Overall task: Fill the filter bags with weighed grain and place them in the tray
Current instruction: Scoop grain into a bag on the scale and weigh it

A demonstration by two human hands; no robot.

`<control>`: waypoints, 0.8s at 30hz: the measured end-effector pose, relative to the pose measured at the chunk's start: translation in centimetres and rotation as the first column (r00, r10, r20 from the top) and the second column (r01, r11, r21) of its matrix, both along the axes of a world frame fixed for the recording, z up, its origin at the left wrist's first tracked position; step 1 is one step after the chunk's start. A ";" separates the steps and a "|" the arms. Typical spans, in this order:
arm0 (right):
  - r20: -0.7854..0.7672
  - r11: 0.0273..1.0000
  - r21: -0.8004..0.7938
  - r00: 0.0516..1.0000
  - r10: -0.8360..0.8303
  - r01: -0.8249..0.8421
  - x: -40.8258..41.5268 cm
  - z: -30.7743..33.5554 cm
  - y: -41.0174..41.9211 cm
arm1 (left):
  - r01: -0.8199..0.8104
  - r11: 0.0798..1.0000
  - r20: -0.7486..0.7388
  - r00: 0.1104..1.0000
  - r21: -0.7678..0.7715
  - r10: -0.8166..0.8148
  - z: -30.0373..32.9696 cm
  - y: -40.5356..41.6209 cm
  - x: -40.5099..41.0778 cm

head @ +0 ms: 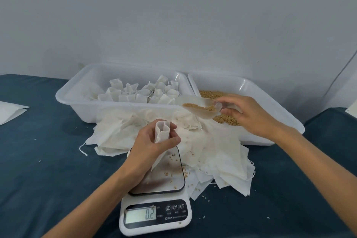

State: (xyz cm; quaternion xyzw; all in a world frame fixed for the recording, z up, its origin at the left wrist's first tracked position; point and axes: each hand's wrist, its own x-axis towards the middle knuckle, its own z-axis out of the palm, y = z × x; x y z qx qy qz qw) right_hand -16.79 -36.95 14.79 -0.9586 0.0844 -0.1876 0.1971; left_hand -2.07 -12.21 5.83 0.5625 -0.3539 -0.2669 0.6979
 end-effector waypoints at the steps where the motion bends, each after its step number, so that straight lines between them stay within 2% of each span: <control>1: -0.011 1.000 -0.008 1.000 0.023 -0.023 0.1 0.1 0.6 | -0.004 1.000 0.001 1.000 0.003 0.004 0.0 0.0 0.0; 4: -0.043 0.997 -0.010 0.996 0.074 -0.074 0.1 0.2 1.8 | -0.010 1.000 0.016 1.000 0.010 0.010 0.0 -0.1 0.0; 11: -0.080 0.978 -0.172 0.992 0.101 -0.114 0.1 0.8 2.3 | -0.019 1.000 0.094 0.995 0.017 0.017 0.4 0.1 -0.4; 18: -0.034 0.897 -0.425 0.993 0.115 -0.119 -0.2 1.6 2.0 | 0.024 0.999 -0.006 1.000 0.034 -0.024 0.4 -0.1 -0.6; 24: 0.008 0.824 -0.558 0.992 0.124 -0.099 -0.3 2.0 2.1 | 0.075 0.997 -0.019 0.997 0.030 -0.074 0.0 -0.1 -0.7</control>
